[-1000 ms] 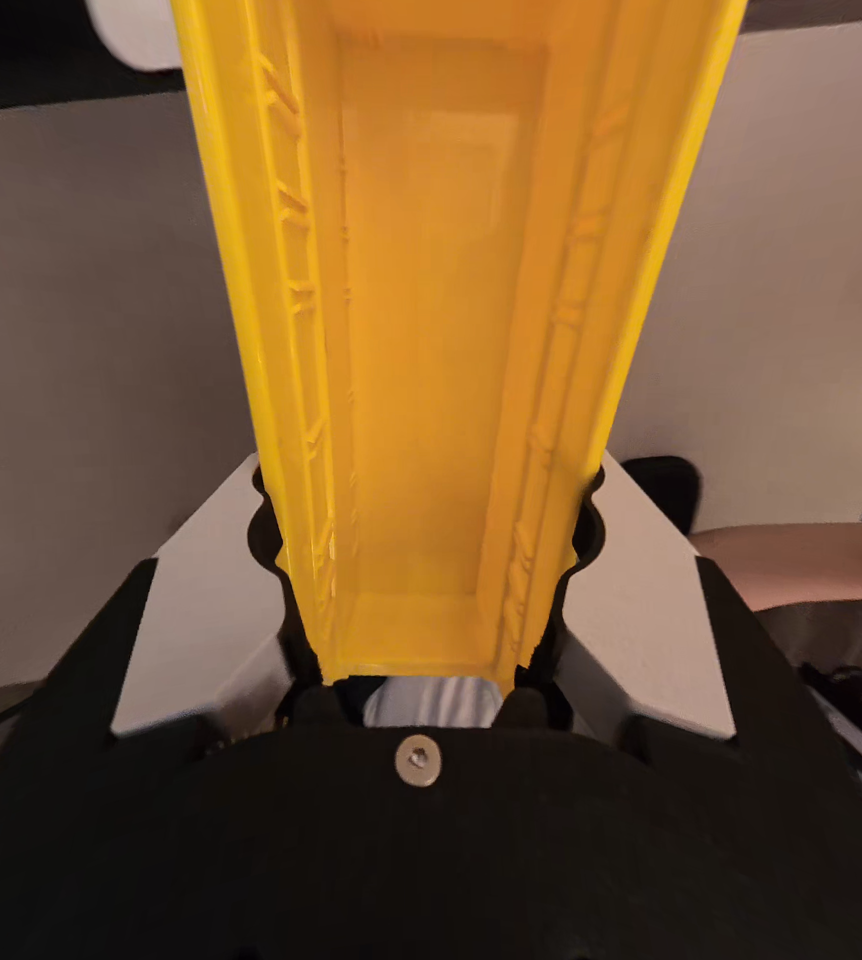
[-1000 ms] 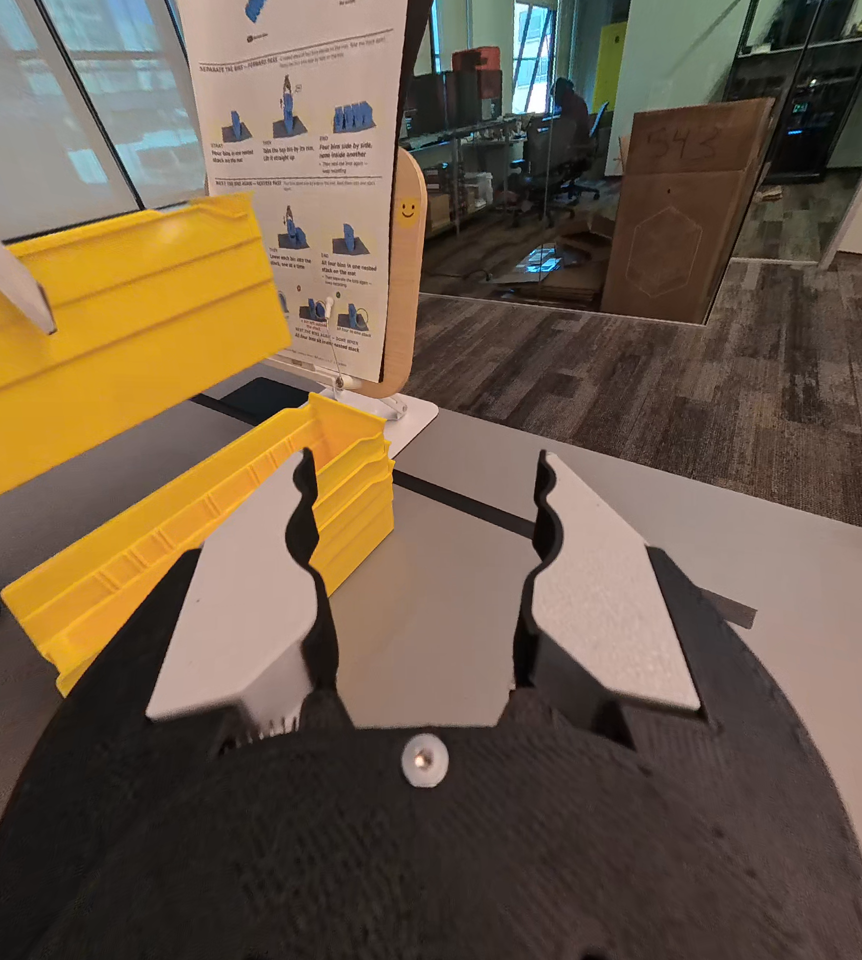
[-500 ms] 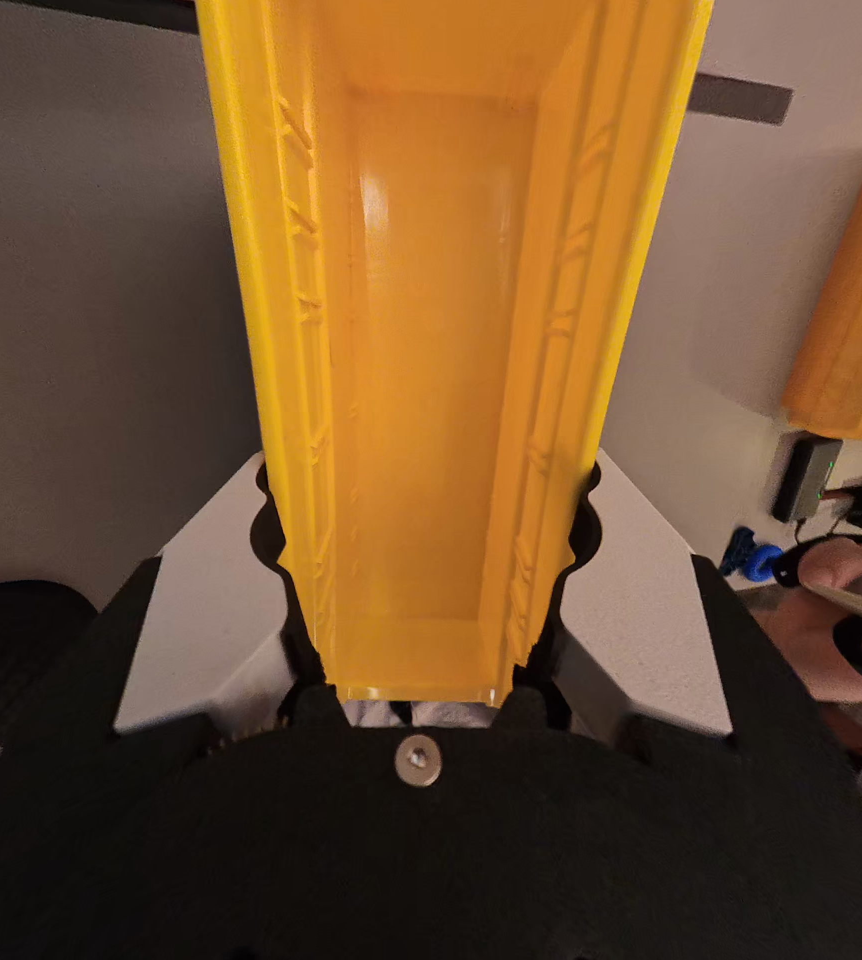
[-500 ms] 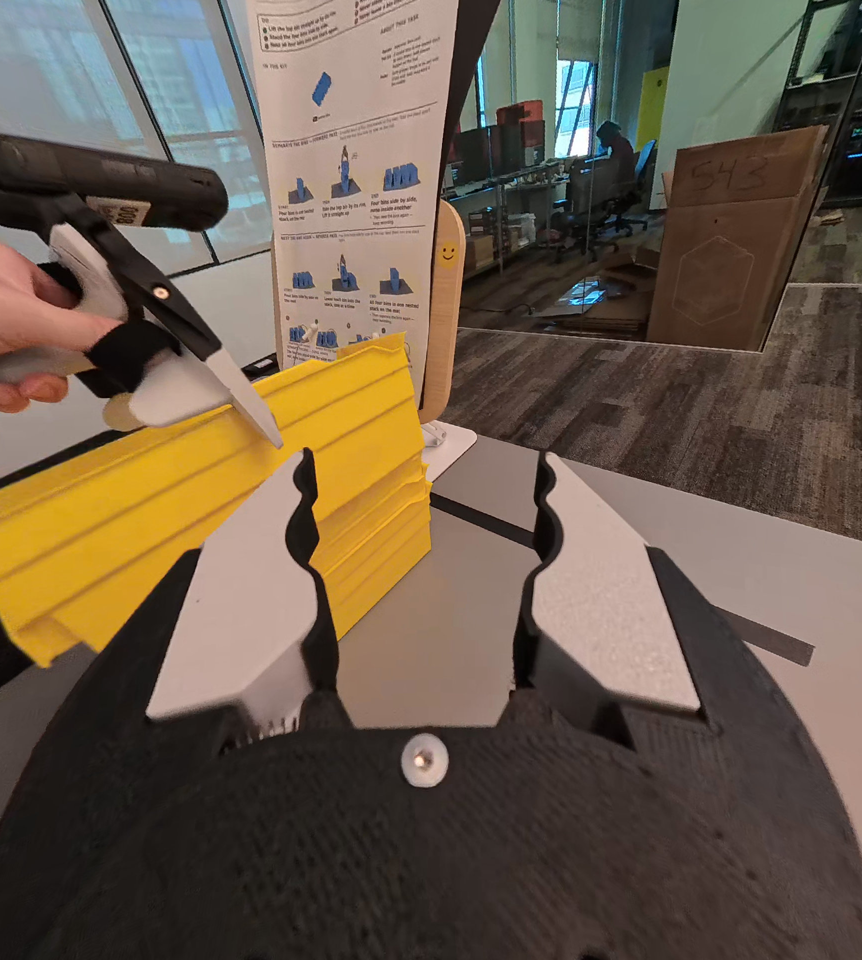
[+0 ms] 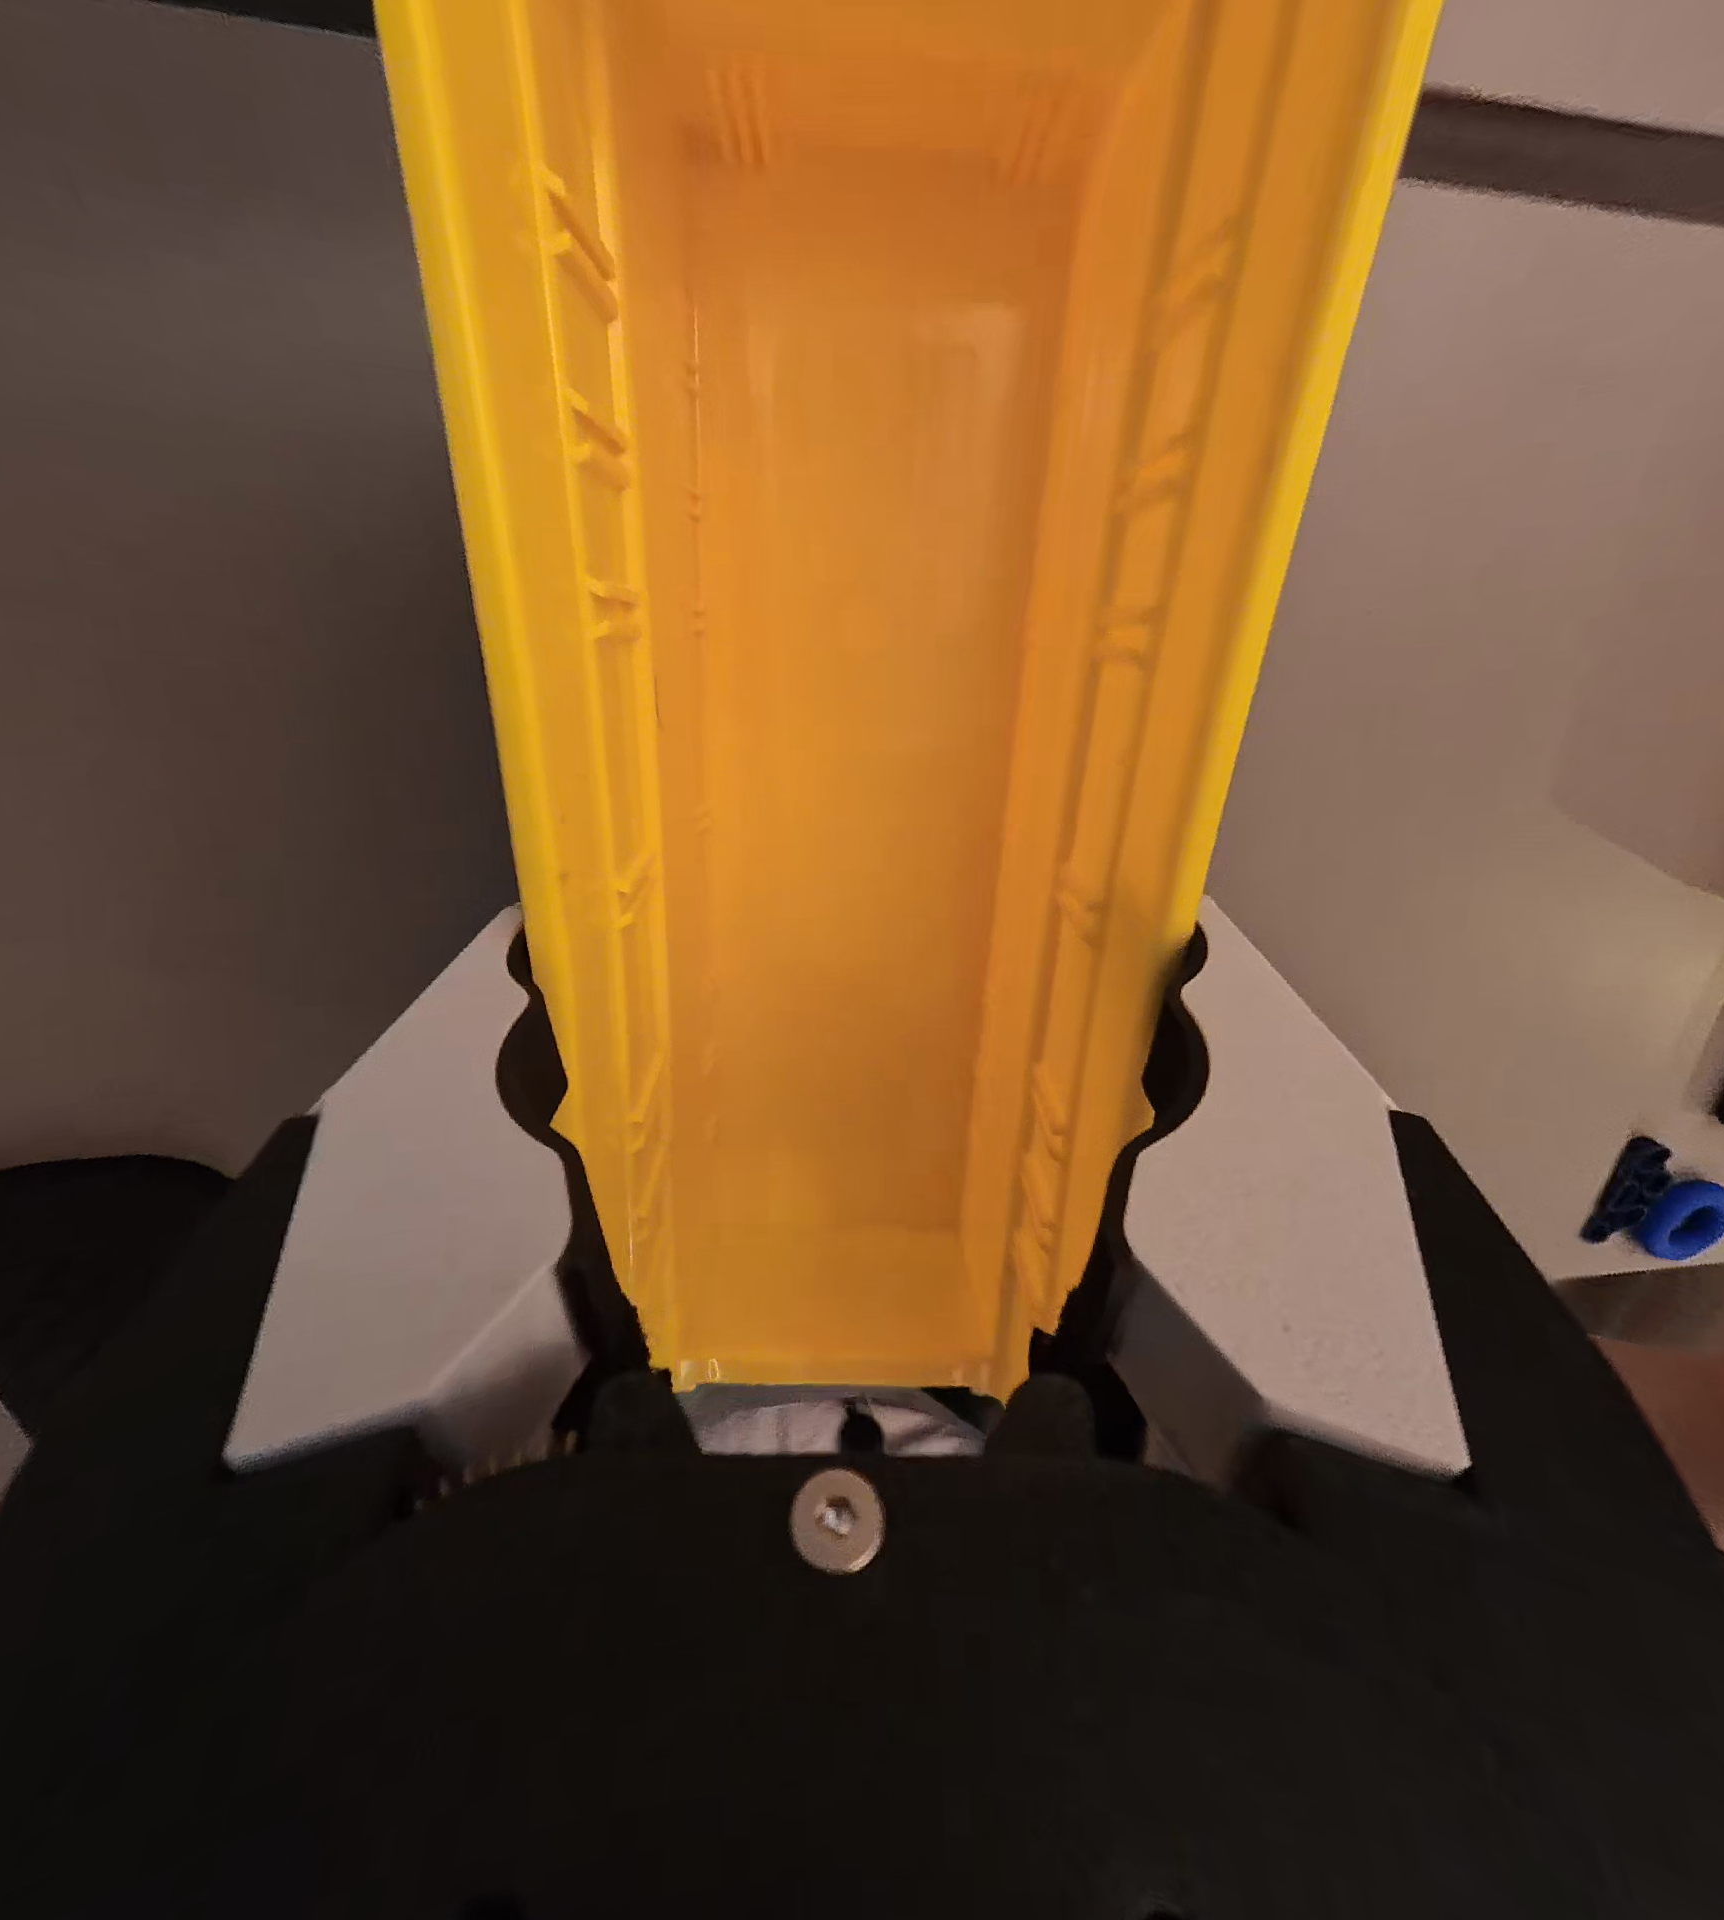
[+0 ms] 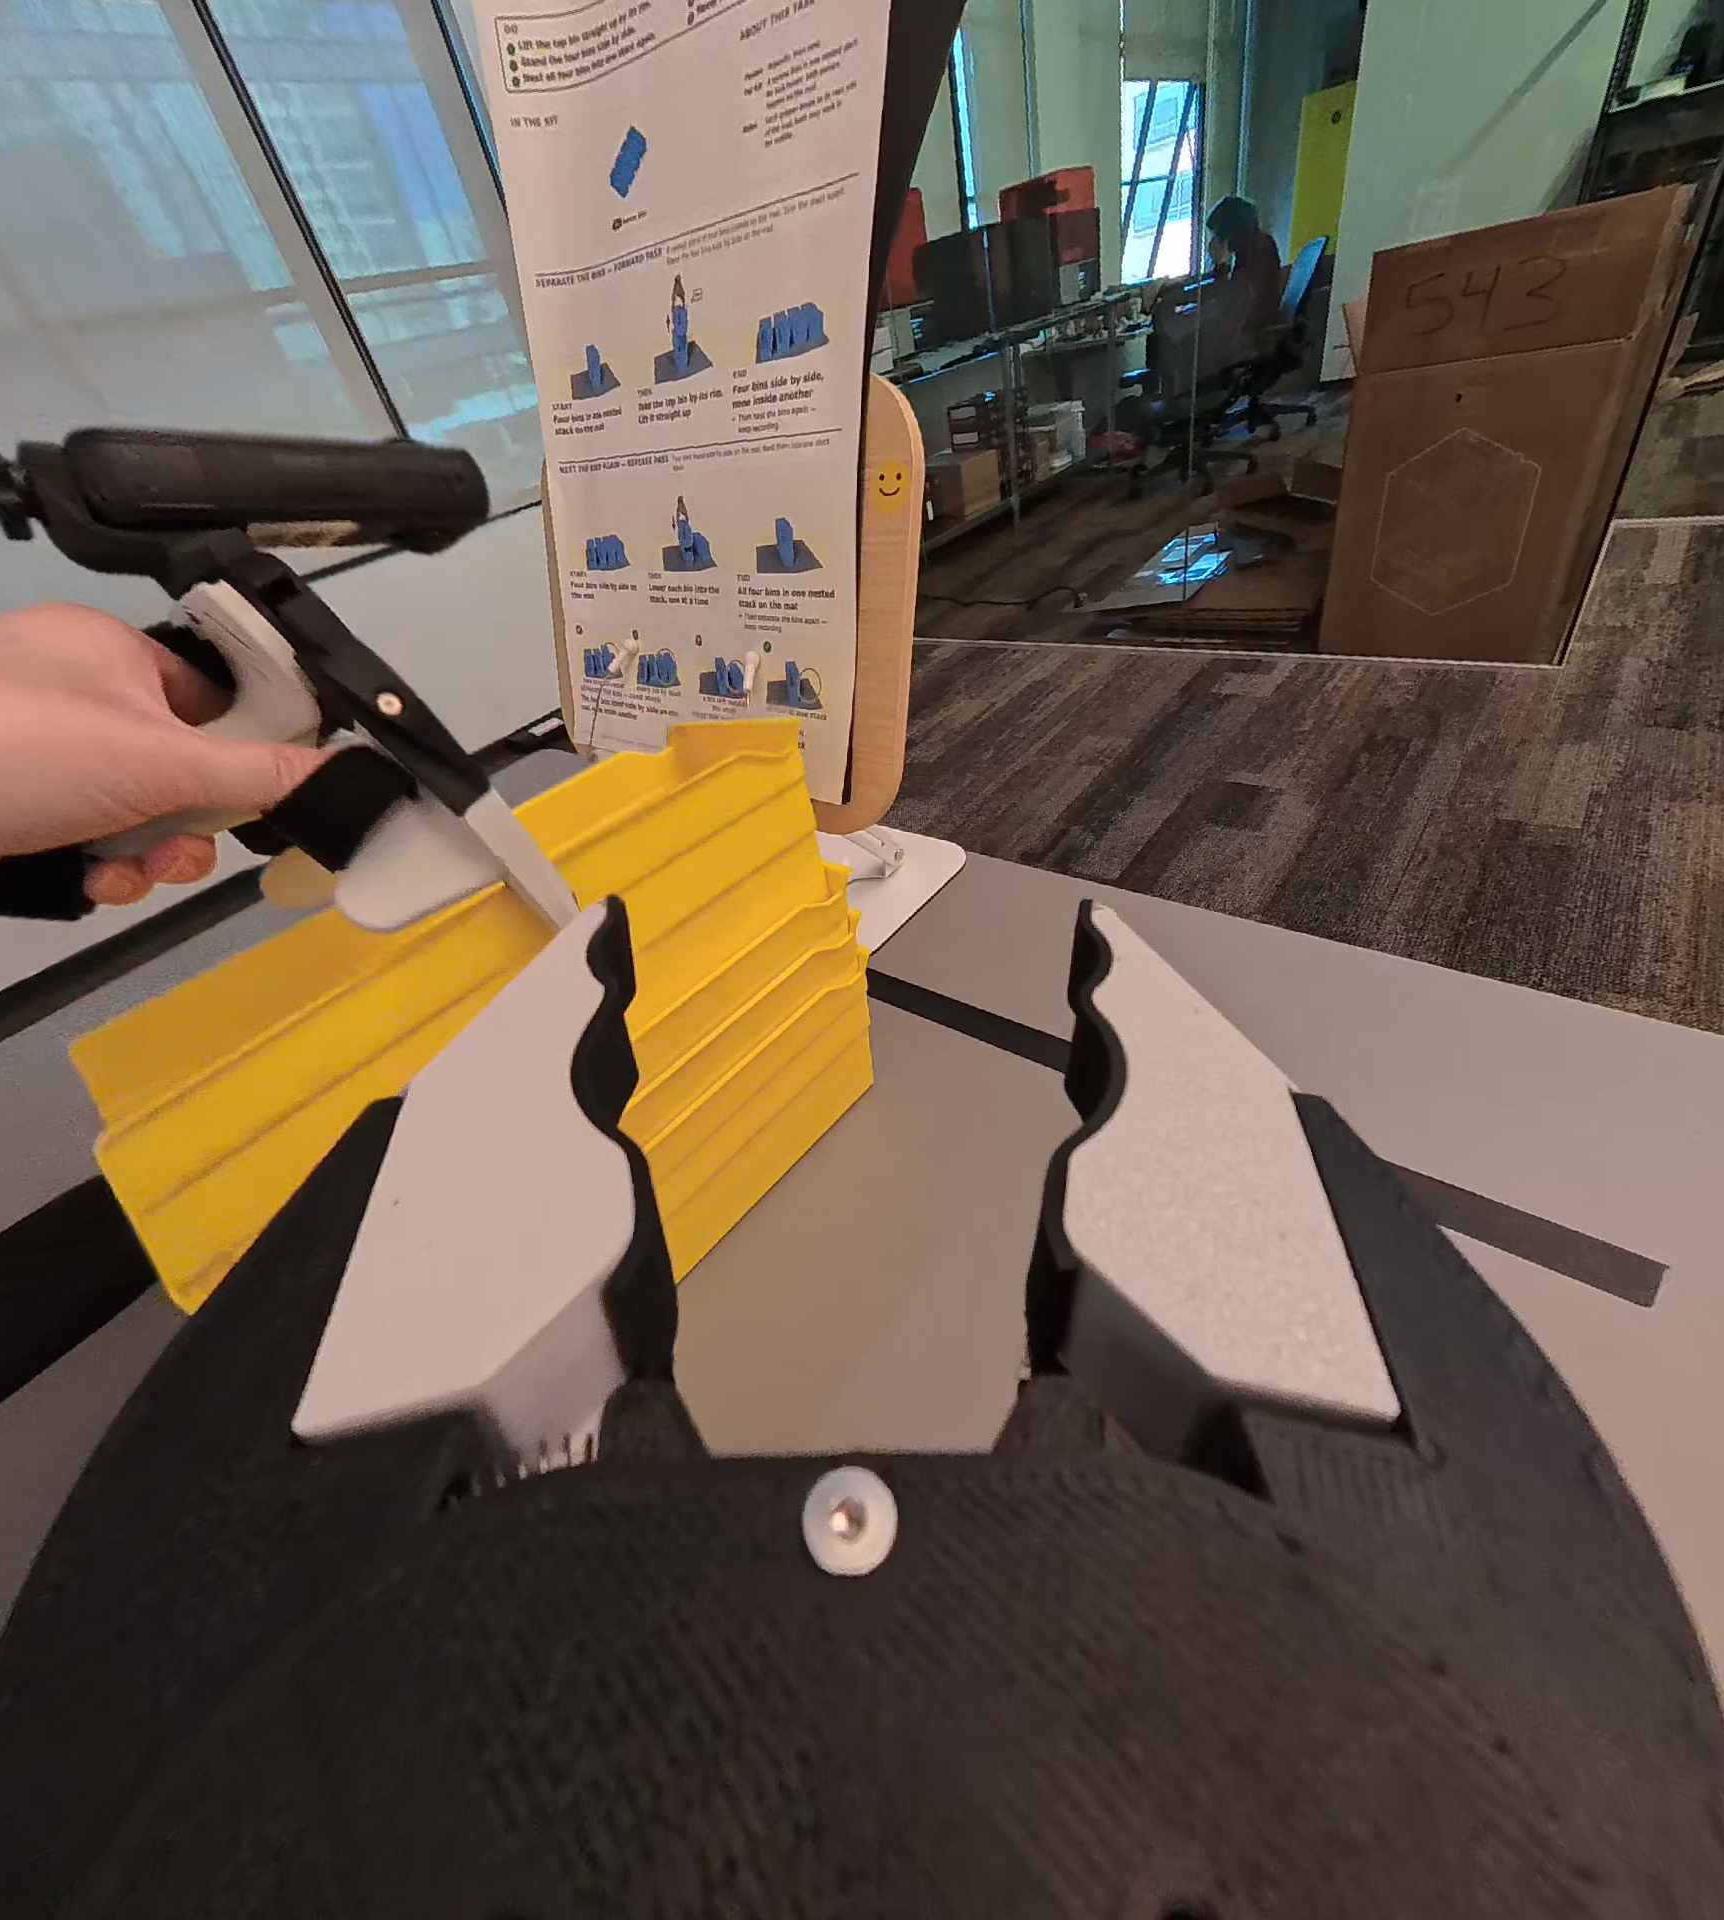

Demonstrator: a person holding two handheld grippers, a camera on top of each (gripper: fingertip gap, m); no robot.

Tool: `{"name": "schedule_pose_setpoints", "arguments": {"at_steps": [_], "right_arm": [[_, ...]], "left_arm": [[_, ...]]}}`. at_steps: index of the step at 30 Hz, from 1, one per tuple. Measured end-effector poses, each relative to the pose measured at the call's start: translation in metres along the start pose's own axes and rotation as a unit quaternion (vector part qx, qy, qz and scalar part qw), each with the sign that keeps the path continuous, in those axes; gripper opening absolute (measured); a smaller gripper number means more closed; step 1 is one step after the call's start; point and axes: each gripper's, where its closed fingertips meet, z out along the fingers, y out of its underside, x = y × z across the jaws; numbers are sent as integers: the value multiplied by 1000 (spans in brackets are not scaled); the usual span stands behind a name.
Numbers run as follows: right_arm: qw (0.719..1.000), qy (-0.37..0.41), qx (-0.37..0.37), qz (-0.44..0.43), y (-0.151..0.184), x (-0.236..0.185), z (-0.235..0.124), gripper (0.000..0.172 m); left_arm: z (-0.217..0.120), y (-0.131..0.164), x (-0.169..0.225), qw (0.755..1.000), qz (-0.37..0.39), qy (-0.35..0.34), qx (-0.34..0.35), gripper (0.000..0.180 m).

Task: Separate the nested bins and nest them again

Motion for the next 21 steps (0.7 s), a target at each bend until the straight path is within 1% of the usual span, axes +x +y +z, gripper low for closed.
{"name": "schedule_pose_setpoints", "arguments": {"at_steps": [3,6,9,10,17,21], "right_arm": [[1000,2,-9,-4,3,0,3,84],[1000,-1,-15,-7,6,-3,6,84],[1000,-5,-19,-12,7,-7,9,84],[1000,-6,-21,-13,8,-8,10,84],[999,-9,-37,-19,14,-11,17,85],[999,-2,-46,-16,19,-7,20,85]], "left_arm": [[17,7,-2,999,9,-19,-25,117],[22,2,-2,999,15,-40,-6,117],[36,11,-3,998,21,-53,-27,119],[38,10,-3,998,20,-54,-25,120],[46,7,-5,998,20,-62,-18,131],[47,9,-4,997,35,-67,-18,133]]}}
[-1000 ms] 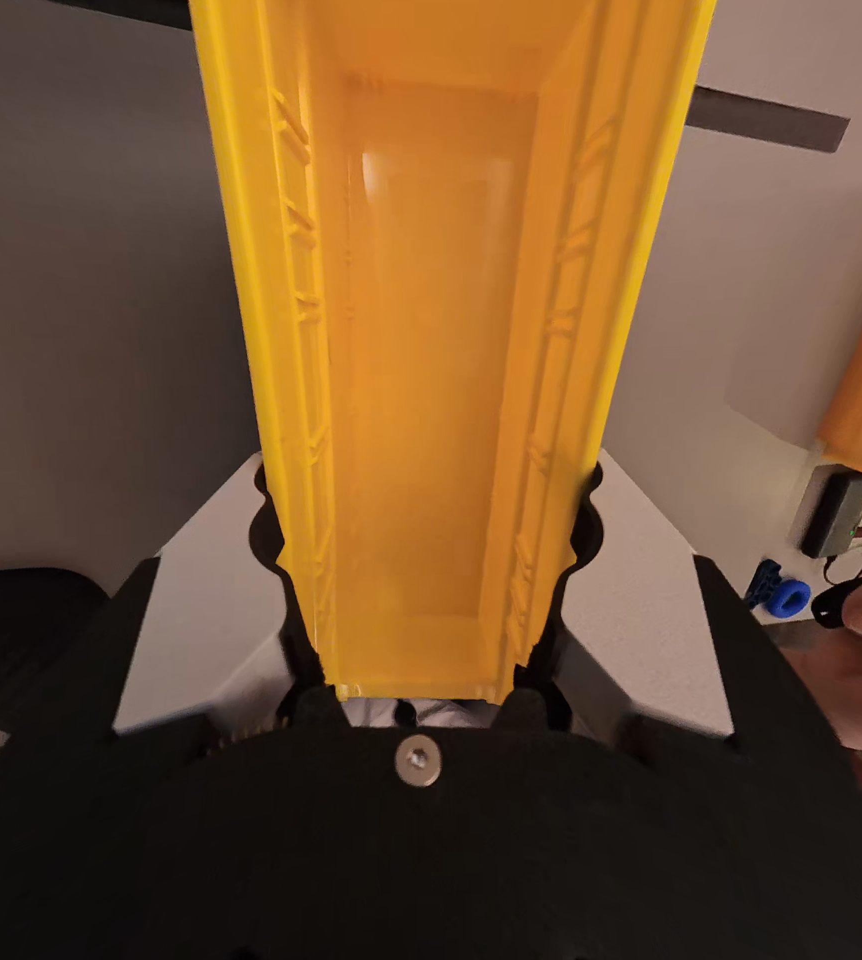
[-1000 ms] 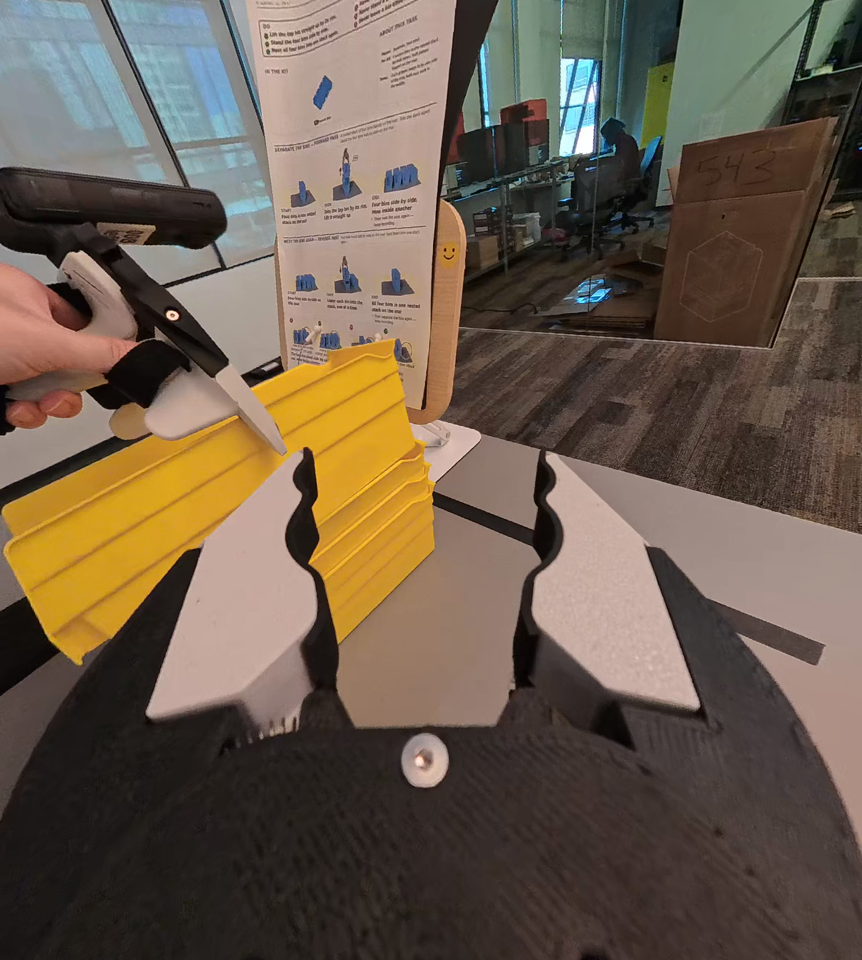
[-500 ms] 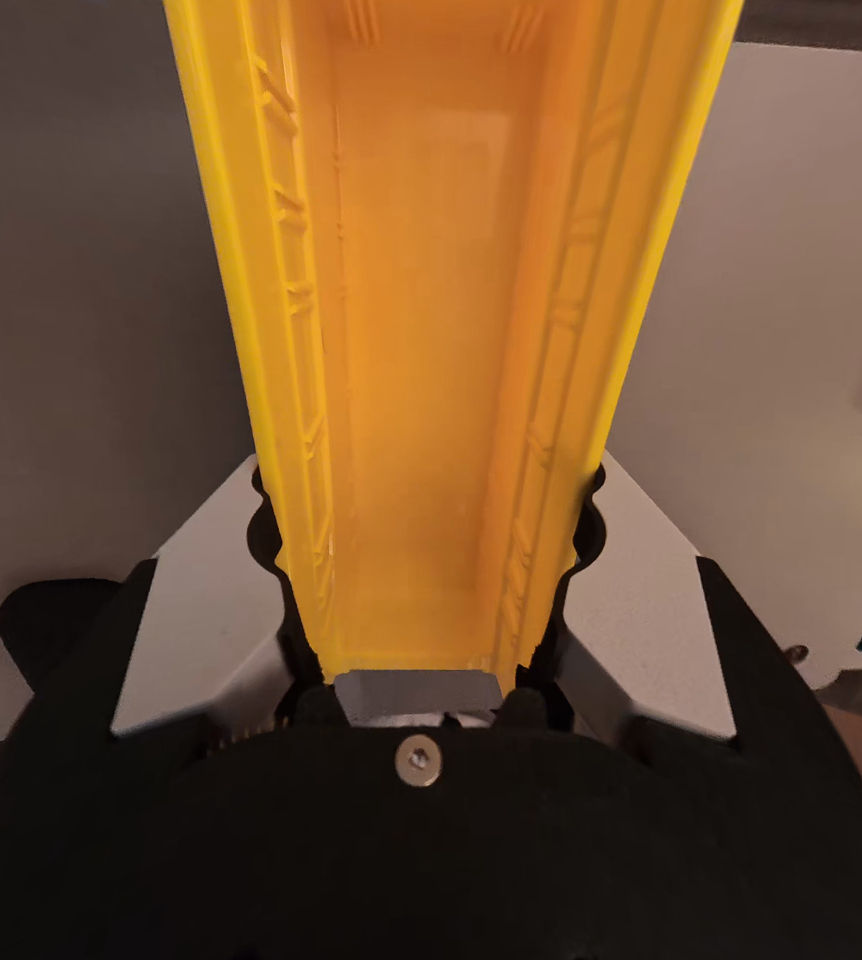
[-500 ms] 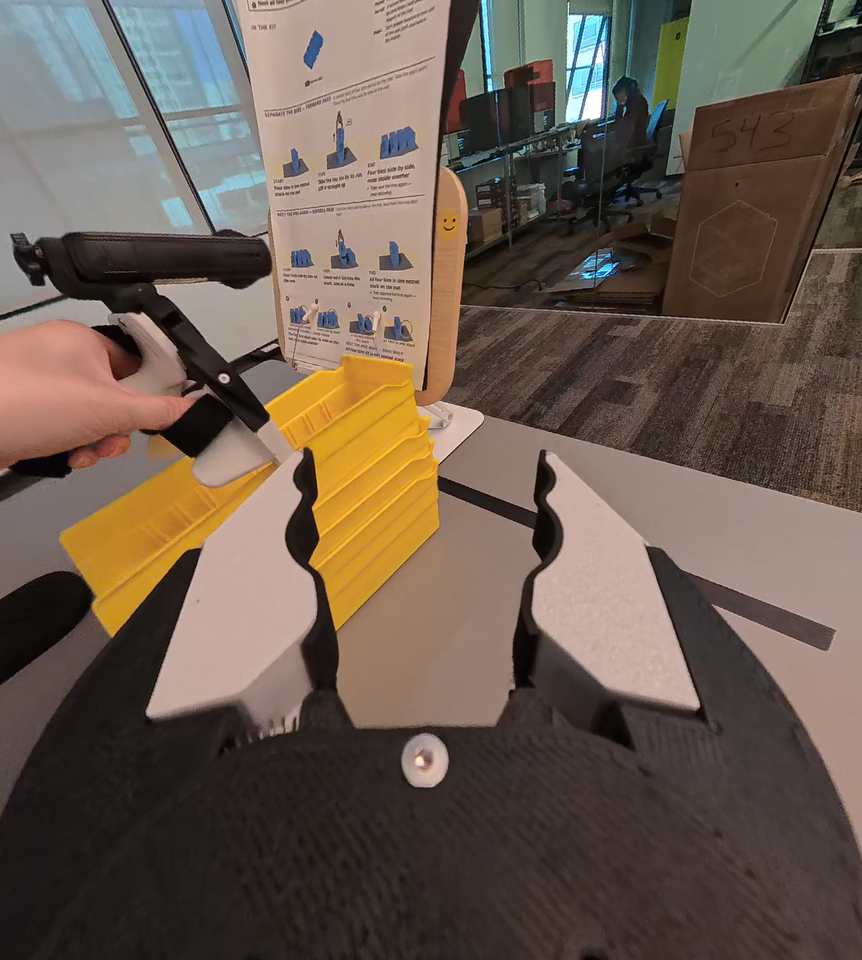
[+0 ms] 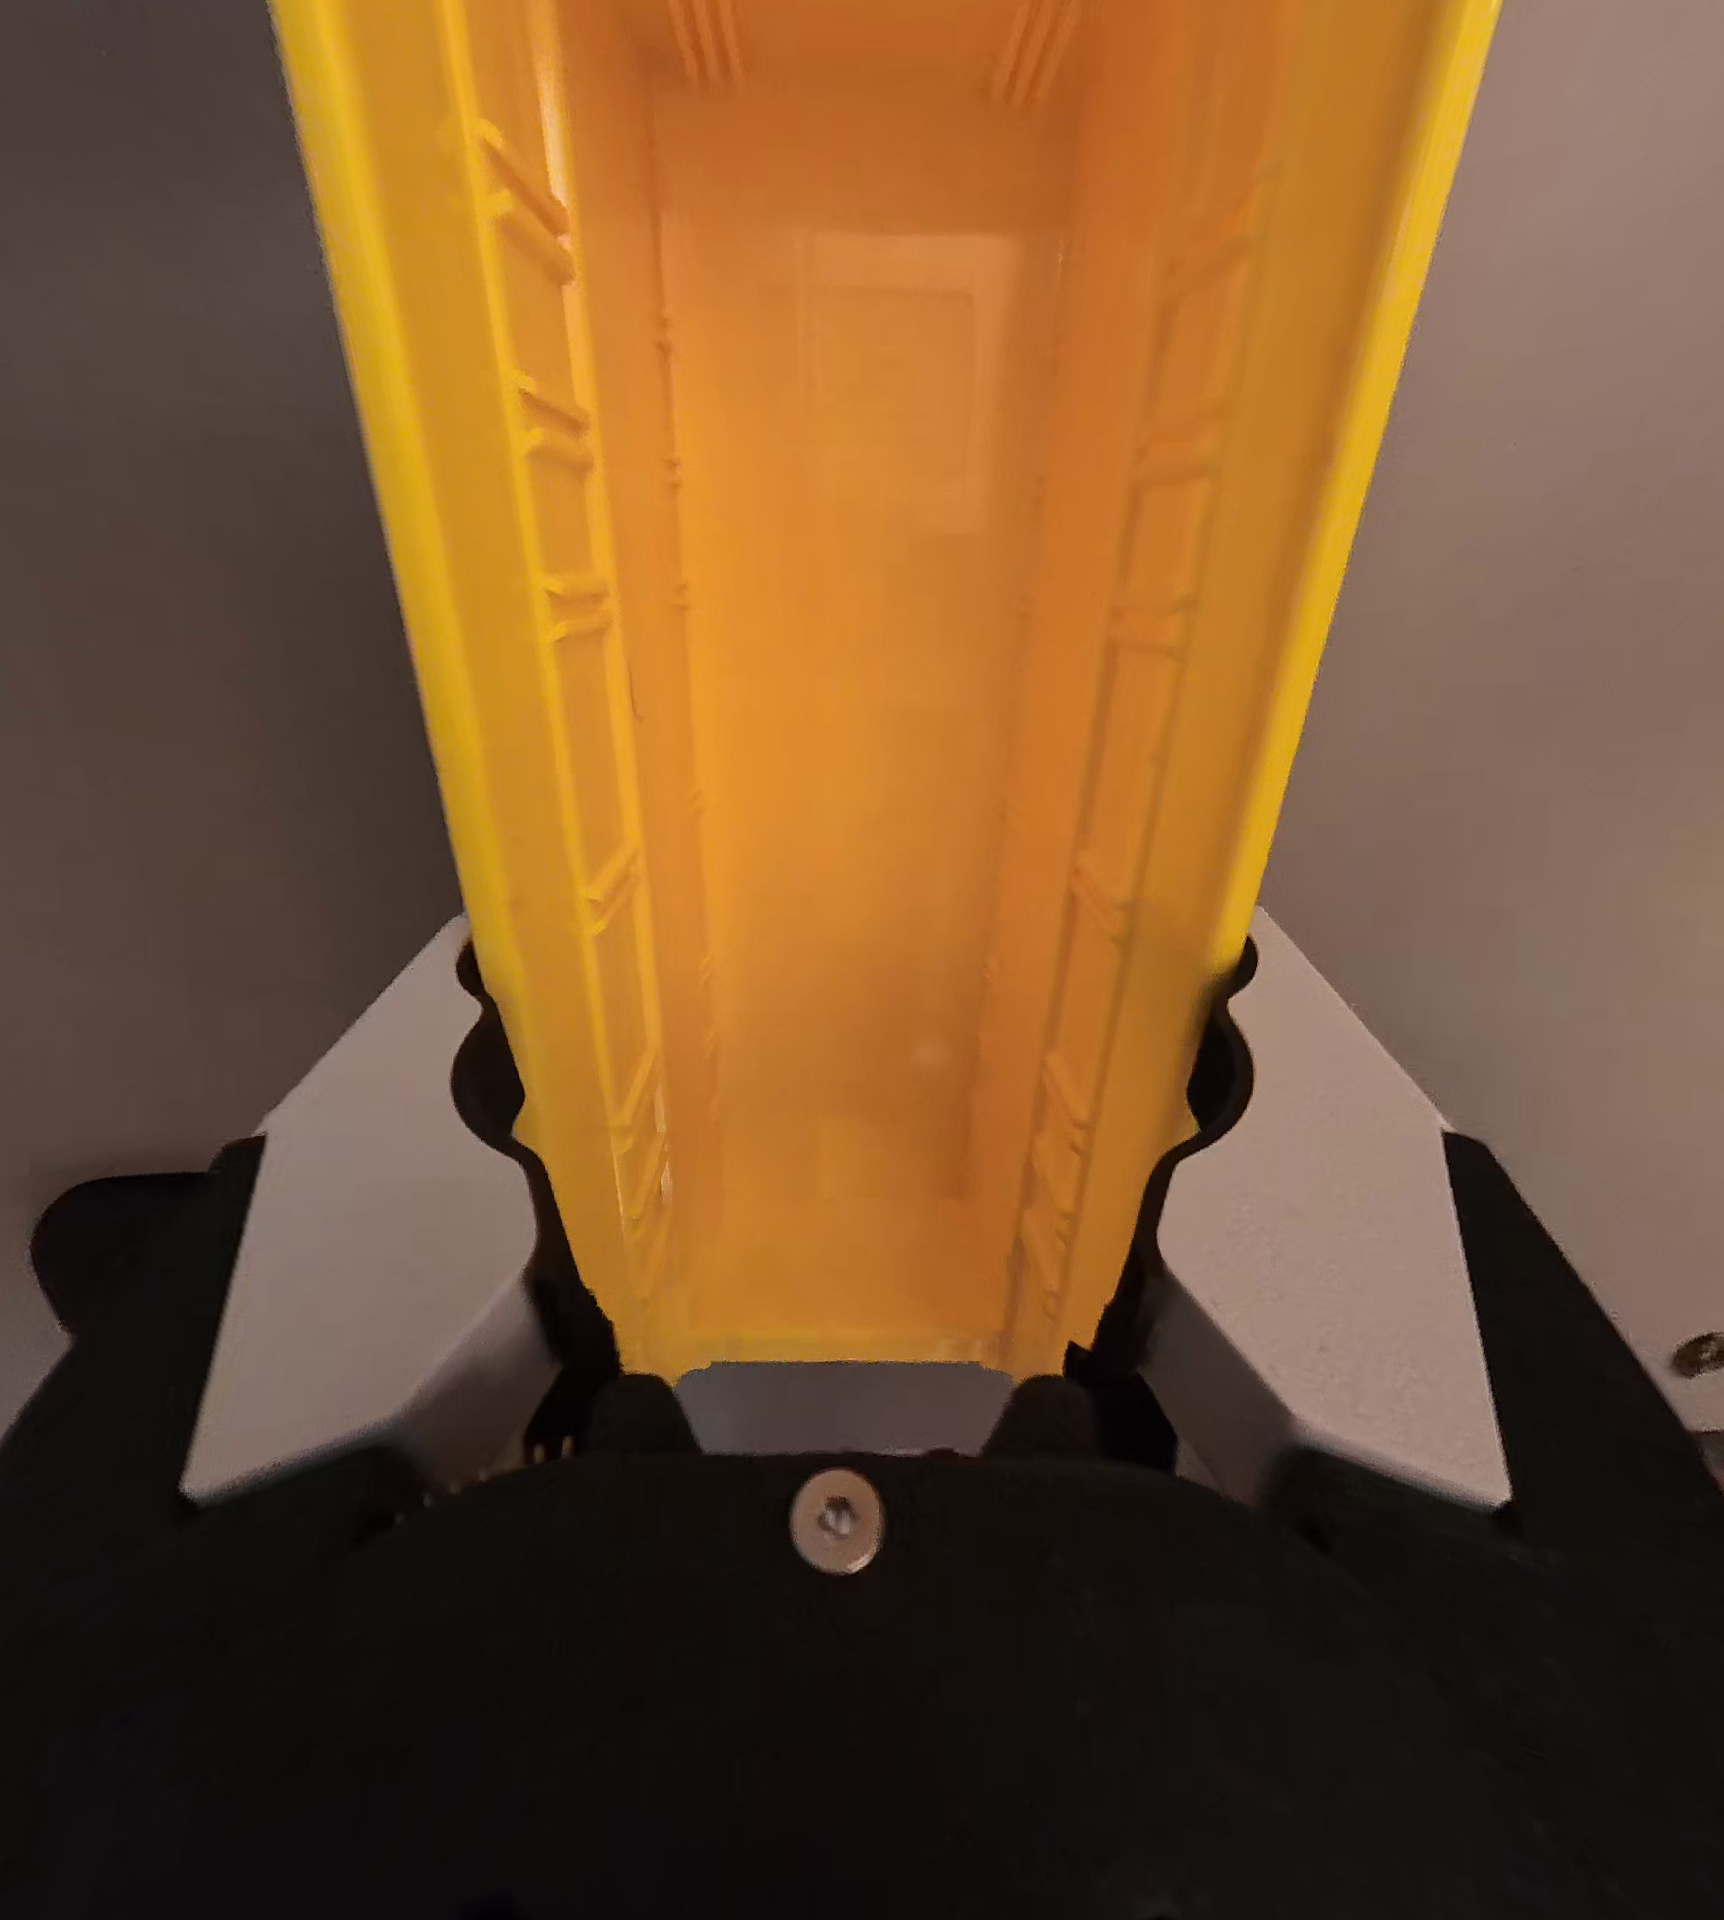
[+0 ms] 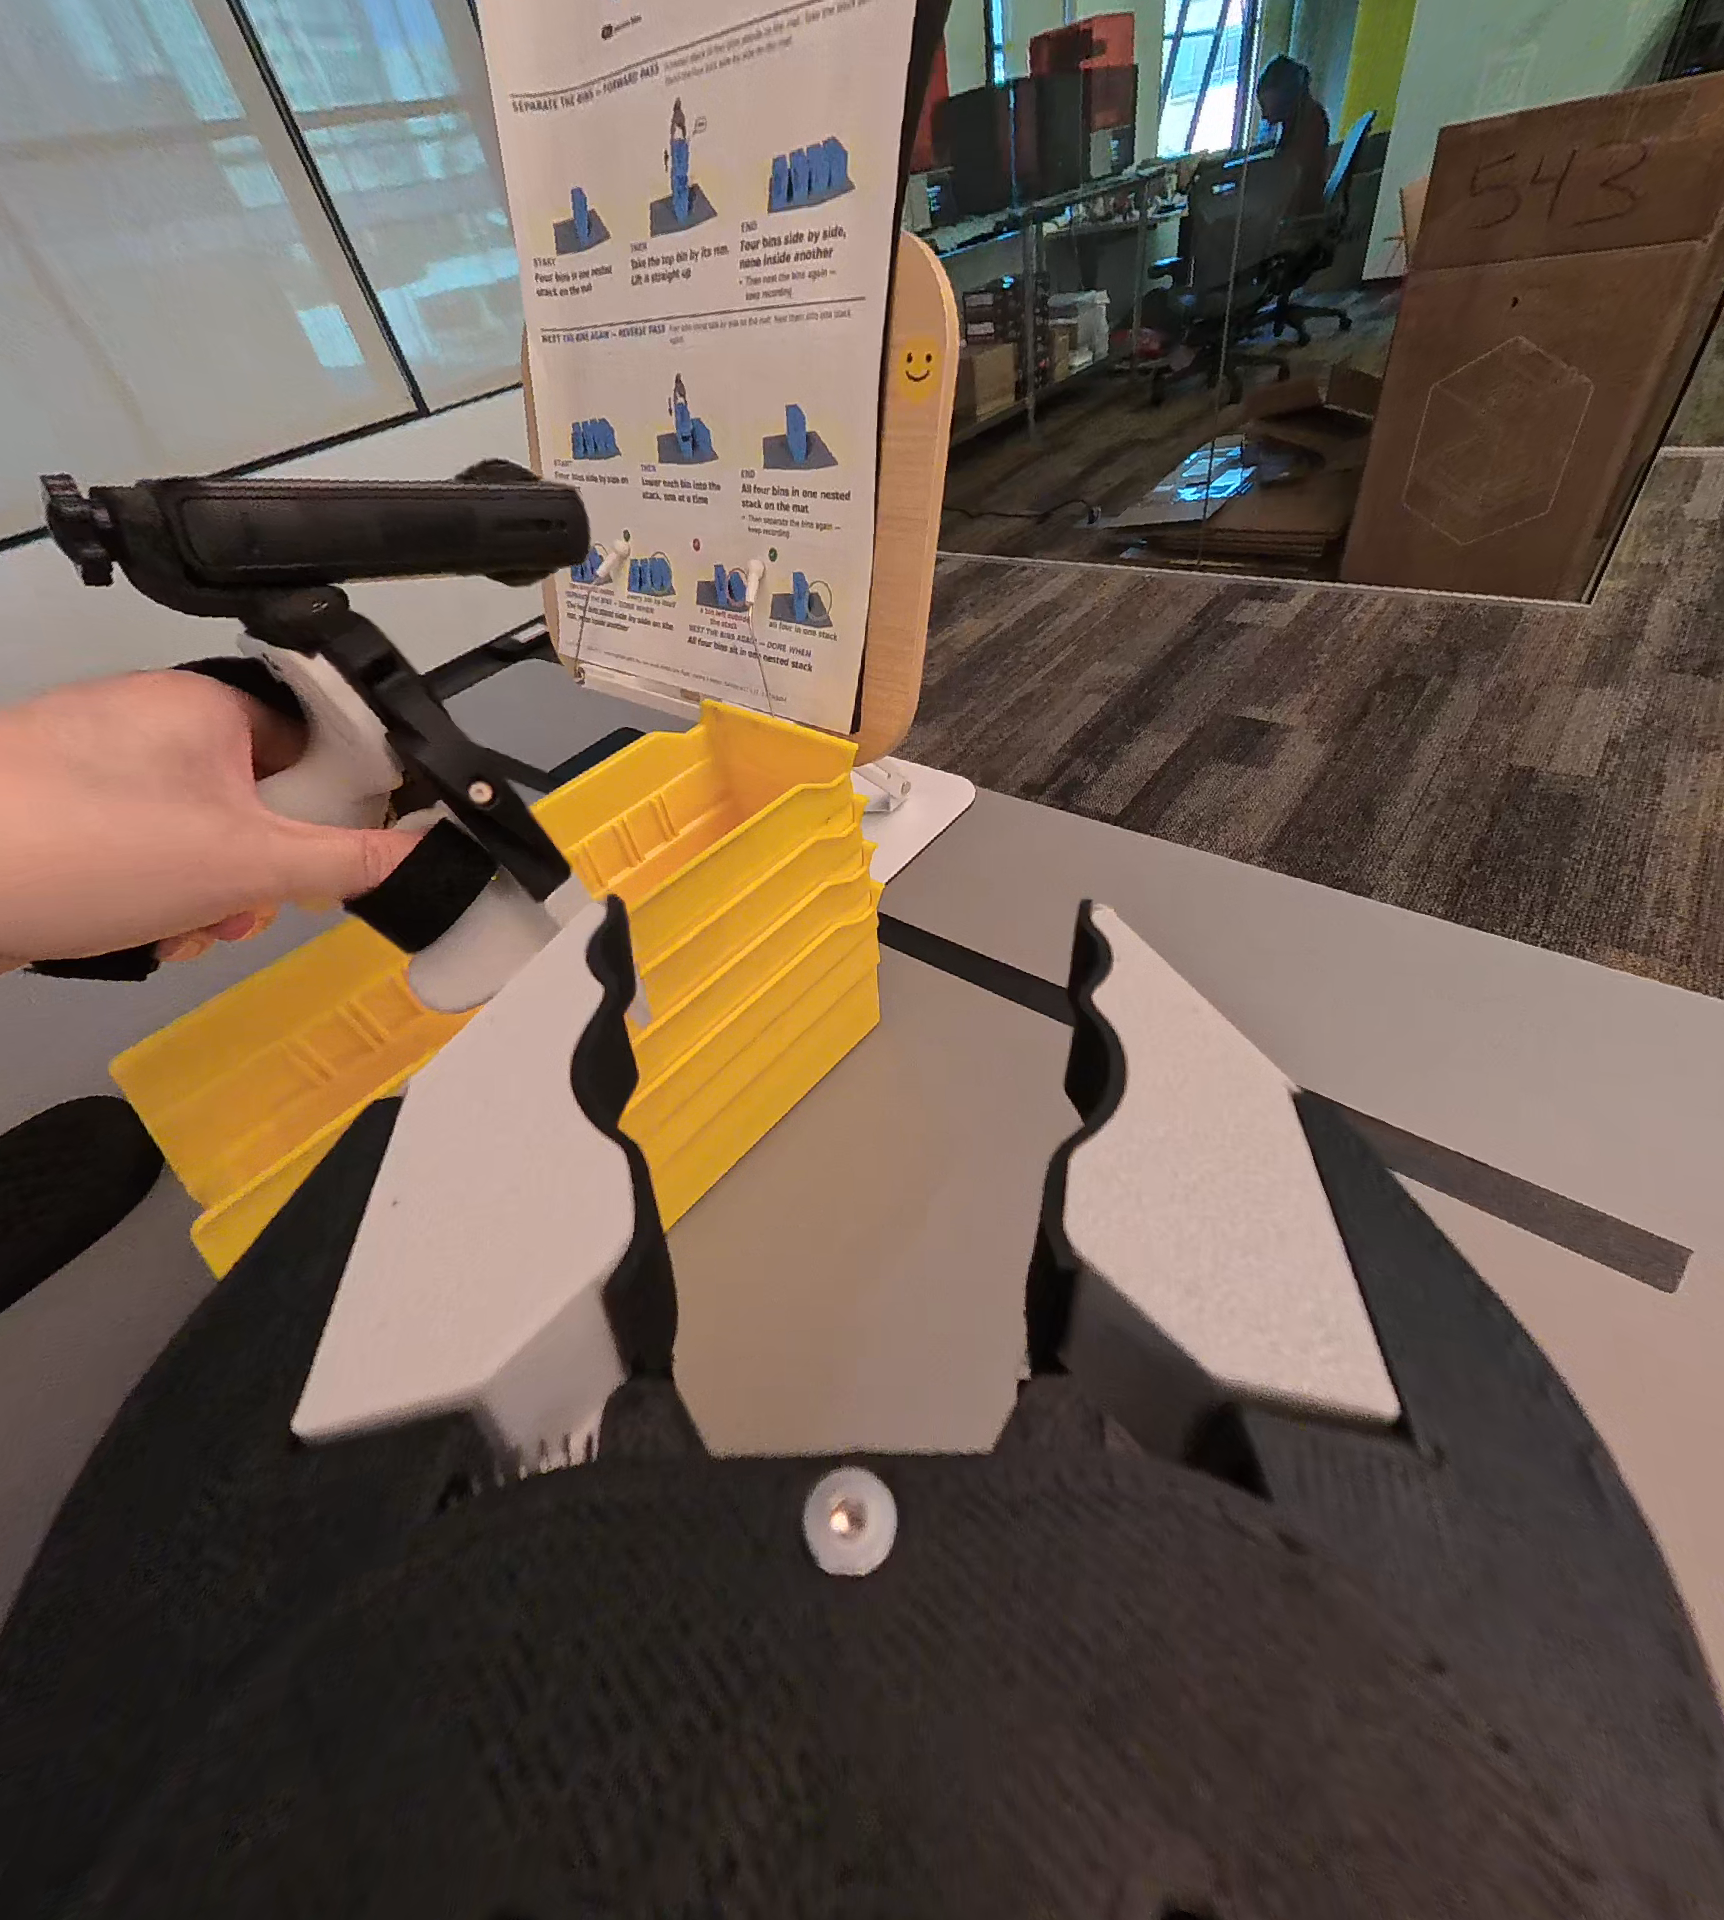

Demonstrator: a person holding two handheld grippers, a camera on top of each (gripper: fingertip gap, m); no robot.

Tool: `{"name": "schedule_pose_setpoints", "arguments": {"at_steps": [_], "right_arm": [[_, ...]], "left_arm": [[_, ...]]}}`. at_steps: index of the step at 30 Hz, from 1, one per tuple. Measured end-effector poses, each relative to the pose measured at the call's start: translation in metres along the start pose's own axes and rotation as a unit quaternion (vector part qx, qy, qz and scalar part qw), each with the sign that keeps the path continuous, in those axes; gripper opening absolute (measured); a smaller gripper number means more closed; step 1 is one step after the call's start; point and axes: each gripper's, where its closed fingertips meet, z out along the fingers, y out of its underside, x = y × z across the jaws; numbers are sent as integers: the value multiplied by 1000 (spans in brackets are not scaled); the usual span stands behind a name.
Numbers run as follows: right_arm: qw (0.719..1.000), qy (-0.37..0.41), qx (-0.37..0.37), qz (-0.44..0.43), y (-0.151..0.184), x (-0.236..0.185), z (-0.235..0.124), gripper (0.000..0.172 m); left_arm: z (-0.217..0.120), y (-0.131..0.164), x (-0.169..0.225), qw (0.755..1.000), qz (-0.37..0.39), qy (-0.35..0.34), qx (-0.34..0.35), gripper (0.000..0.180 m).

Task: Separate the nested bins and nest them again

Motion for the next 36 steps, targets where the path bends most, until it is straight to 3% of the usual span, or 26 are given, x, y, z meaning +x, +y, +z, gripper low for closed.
{"name": "schedule_pose_setpoints", "arguments": {"at_steps": [3,6,10,12,15,19,20,22,23,24,27,30,34,36], "right_arm": [[1000,9,-1,1,1,3,1,85],[1000,11,-1,-1,1,2,5,85],[999,27,-17,-15,5,1,14,85],[999,45,-16,-26,2,1,19,85],[995,76,50,-37,-26,-6,14,85],[995,58,81,-3,-45,-32,6,86],[995,50,81,8,-46,-39,7,86],[996,27,79,29,-48,-55,11,85],[996,17,76,38,-47,-63,14,85],[996,7,70,45,-46,-71,19,84],[999,-9,14,40,-26,-95,40,86],[998,37,-45,7,-2,-103,56,94],[993,78,-85,-2,17,-114,68,99],[991,72,-108,37,26,-125,77,100]], "left_arm": [[2,15,9,997,65,8,-46,157],[-7,22,10,991,115,39,-50,158],[-40,18,4,980,178,93,16,149],[-64,24,13,955,238,154,87,142],[-111,53,34,866,320,298,242,126],[-171,71,10,734,317,399,449,106],[-190,72,-1,691,302,425,501,101],[-232,77,-27,588,281,470,596,74],[-245,76,-40,558,275,473,624,70],[-250,73,-51,551,279,463,636,69],[-237,62,-72,566,309,415,642,67],[-220,42,-88,568,309,372,666,53],[-204,34,-87,595,315,400,622,50],[-196,30,-92,610,322,372,621,50]]}}
